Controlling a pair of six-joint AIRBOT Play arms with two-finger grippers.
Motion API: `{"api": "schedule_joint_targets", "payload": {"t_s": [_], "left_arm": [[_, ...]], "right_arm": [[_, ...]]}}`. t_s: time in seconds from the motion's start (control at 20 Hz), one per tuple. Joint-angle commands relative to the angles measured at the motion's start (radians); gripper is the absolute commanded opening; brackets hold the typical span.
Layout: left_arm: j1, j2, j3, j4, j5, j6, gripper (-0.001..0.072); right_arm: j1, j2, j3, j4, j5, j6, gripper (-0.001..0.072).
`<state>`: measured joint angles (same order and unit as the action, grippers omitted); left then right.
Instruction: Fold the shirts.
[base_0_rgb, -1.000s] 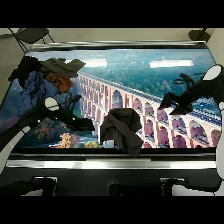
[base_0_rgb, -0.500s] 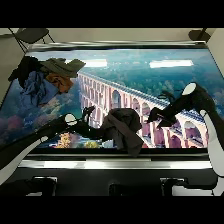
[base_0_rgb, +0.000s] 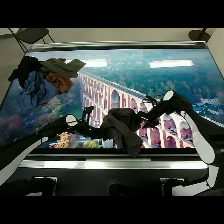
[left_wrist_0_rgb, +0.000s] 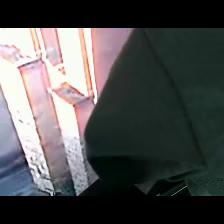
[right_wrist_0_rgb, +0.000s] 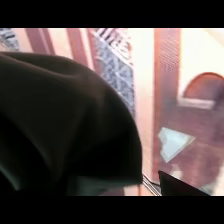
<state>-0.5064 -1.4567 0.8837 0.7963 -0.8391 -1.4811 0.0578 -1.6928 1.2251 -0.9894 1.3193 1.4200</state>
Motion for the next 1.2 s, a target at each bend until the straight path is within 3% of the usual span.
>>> {"api": "schedule_joint_targets", "payload": {"t_s": [0.0, 0.05, 0.1, 0.25, 0.35, 0.55, 0.65, 0.8, 0.9, 1.15], "left_arm": [[0.0, 0.001, 0.0, 0.0, -0.002, 0.0, 0.0035], [0.0, 0.001, 0.0, 0.0, -0.005, 0.0, 0.0035], [0.0, 0.001, 0.0, 0.0, -0.007, 0.001, 0.0035], [0.0, 0.011, 0.016, 0.034, -0.025, 0.001, 0.0034], [0.001, 0.064, 0.06, 0.178, -0.042, -0.01, 0.0032], [0.086, 0.258, 0.298, 0.608, -0.138, -0.164, 0.0032], [0.172, 0.364, 0.479, 0.718, -0.139, -0.233, 0.0032], [0.297, 0.493, 0.771, 0.737, -0.111, -0.253, 0.0032], [0.322, 0.558, 0.906, 0.737, -0.048, -0.253, 0.0032], [0.322, 0.662, 0.982, 0.526, 0.107, -0.244, 0.0033]], "right_arm": [[0.052, -0.026, -0.003, 0.002, -0.153, 0.006, 0.0552], [0.051, -0.025, -0.003, 0.011, -0.163, 0.035, 0.0344], [0.05, -0.025, -0.003, 0.026, -0.162, 0.043, 0.0057], [0.05, 0.013, 0.001, 0.049, -0.145, -0.014, 0.0055], [0.05, 0.092, 0.022, -0.004, -0.154, -0.04, 0.0055], [0.05, 0.332, 0.198, -0.282, -0.259, -0.036, 0.0055], [0.05, 0.472, 0.319, -0.429, -0.386, 0.022, 0.0055], [0.05, 0.679, 0.45, -0.567, -0.563, 0.072, 0.0056], [0.05, 0.804, 0.476, -0.574, -0.659, 0.092, 0.0056], [0.05, 0.977, 0.476, -0.514, -0.683, 0.192, 0.0056]]}}
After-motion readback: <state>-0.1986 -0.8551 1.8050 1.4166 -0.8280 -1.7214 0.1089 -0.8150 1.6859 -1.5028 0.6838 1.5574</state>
